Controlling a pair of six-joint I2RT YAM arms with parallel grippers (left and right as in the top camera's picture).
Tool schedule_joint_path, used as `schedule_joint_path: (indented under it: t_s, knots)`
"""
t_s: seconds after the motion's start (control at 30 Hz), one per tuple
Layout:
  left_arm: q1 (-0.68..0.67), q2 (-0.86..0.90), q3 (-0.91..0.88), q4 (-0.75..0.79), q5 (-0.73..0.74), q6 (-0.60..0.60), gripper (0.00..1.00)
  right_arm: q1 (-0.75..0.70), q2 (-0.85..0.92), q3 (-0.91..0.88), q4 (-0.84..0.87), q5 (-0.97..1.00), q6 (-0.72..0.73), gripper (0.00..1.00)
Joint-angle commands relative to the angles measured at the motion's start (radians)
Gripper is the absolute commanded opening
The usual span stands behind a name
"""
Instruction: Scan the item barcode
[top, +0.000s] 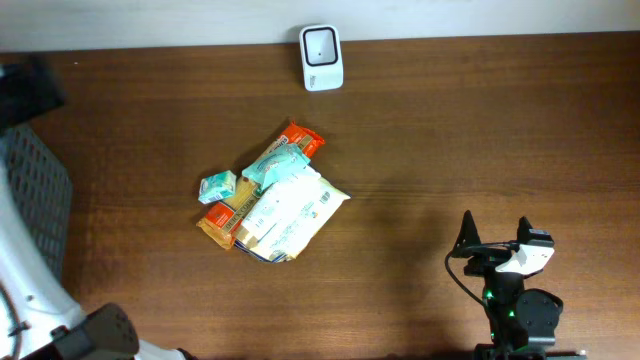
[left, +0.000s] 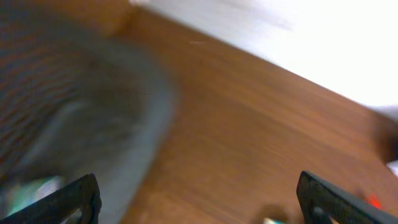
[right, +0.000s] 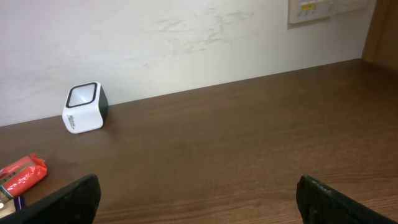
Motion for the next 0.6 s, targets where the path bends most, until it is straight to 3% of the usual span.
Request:
schedule_joint_path:
  t_s: [0.0, 0.17, 0.33, 0.43, 0.57]
  knots:
    - [0.205, 0.017, 0.011, 0.003, -0.100, -0.122, 0.99, -0.006, -0.006, -0.009, -0.001, 0.010, -0.008, 0.99]
    - [0.441, 0.120, -0.018, -0.016, -0.134, -0.121, 0.99, -0.006, -0.006, -0.009, -0.001, 0.010, -0.008, 0.99]
    - [0.528, 0.283, -0.159, -0.014, -0.142, -0.093, 0.99, -0.006, -0.006, -0.009, -0.001, 0.010, -0.008, 0.99]
    - [0.533, 0.306, -0.321, 0.097, -0.163, -0.083, 0.99, -0.006, -0.006, -0.009, -0.001, 0.010, -0.008, 0.99]
    - [0.533, 0.313, -0.568, 0.356, -0.187, -0.075, 0.99, -0.006, -0.006, -0.009, -0.001, 0.010, -0.008, 0.99]
